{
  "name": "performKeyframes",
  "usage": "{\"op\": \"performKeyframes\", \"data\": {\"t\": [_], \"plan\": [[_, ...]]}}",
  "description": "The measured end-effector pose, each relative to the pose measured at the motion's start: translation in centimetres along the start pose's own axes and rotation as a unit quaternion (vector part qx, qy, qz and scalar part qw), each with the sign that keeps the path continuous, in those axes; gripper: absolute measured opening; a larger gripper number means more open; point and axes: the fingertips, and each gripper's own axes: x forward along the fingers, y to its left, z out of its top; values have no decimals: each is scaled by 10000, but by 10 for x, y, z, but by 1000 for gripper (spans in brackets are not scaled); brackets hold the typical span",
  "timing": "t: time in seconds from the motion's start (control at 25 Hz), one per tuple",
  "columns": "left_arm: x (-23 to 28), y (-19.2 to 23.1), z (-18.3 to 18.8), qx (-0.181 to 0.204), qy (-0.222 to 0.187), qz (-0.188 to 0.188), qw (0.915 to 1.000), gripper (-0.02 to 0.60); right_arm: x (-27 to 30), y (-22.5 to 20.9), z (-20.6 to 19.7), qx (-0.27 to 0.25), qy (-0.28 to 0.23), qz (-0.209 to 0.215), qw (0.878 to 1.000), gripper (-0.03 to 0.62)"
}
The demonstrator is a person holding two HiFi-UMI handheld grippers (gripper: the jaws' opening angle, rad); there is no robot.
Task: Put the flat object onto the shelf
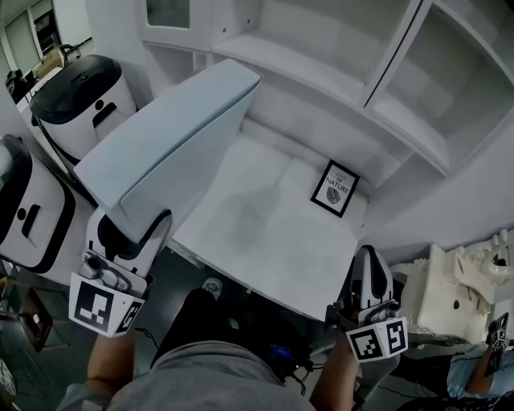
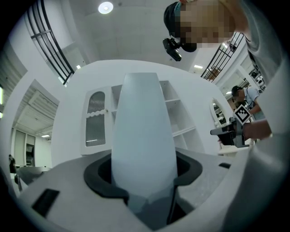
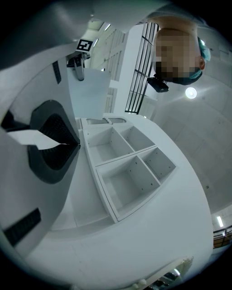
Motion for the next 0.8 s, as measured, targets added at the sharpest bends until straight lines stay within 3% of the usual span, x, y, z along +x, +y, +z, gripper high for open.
{"op": "performKeyframes", "data": {"t": [0.36,0.8], "plan": [[48,34,11,-84,-371,-312,9988,264,36,-5,7,-200,-70,-291,9994,28],[101,92,0,-307,-654,-787,9943,264,105,7,1,-393,-132,-597,9974,28]]}}
